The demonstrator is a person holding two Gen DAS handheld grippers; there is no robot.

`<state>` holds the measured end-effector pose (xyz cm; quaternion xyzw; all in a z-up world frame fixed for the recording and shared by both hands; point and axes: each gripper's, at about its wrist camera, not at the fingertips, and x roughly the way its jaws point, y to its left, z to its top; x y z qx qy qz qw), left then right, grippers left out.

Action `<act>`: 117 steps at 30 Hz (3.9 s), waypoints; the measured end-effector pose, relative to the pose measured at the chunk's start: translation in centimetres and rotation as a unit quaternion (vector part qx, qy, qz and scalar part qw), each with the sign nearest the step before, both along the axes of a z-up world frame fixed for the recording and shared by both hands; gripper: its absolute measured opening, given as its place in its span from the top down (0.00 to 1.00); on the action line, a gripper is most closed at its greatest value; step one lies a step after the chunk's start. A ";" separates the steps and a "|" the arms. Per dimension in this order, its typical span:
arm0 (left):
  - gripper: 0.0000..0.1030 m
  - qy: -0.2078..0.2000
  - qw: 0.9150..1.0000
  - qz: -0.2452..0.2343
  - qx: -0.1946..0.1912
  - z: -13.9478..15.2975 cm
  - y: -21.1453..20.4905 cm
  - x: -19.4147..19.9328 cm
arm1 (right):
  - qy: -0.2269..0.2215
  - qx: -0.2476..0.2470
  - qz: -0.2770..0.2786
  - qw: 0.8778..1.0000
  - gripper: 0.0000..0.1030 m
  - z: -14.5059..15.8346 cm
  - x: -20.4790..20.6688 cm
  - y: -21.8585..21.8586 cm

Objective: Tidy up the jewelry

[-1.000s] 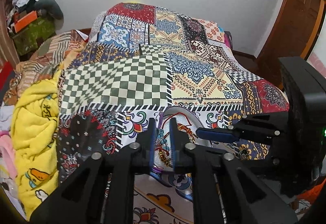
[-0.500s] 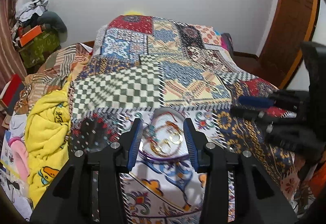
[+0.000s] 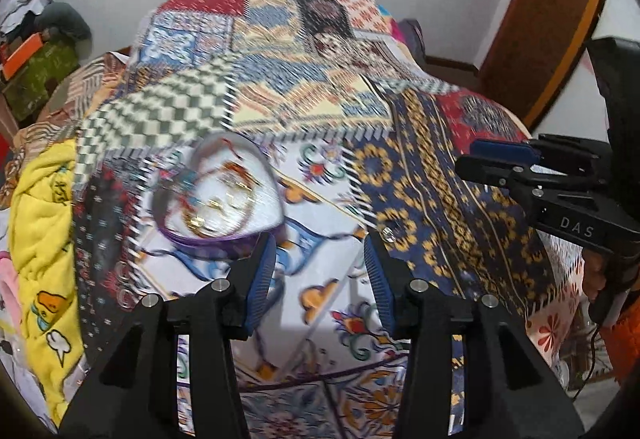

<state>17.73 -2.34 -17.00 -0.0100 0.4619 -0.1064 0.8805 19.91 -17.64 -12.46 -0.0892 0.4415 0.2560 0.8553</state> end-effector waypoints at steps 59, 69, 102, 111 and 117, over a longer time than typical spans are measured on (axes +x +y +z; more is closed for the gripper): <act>1.00 -0.062 0.998 0.011 -0.015 1.6 1.2 -0.8 | 0.042 -0.026 0.058 0.997 0.81 -6.0 -0.3 5.0; 1.00 -0.086 0.996 0.032 -0.018 3.3 3.1 -1.2 | 0.021 -0.008 0.053 0.998 0.81 -3.7 -0.3 5.7; 1.00 -0.083 0.993 0.071 -0.042 2.4 9.2 1.3 | -0.005 0.050 0.119 0.992 0.81 -1.2 0.9 13.1; 1.00 -0.054 0.995 0.058 -0.054 0.5 8.8 3.3 | 0.008 0.037 0.132 0.991 0.81 -2.6 1.0 13.6; 1.00 -0.044 0.996 0.051 -0.058 0.0 8.6 3.8 | 0.009 0.035 0.139 0.990 0.80 -2.9 1.1 14.0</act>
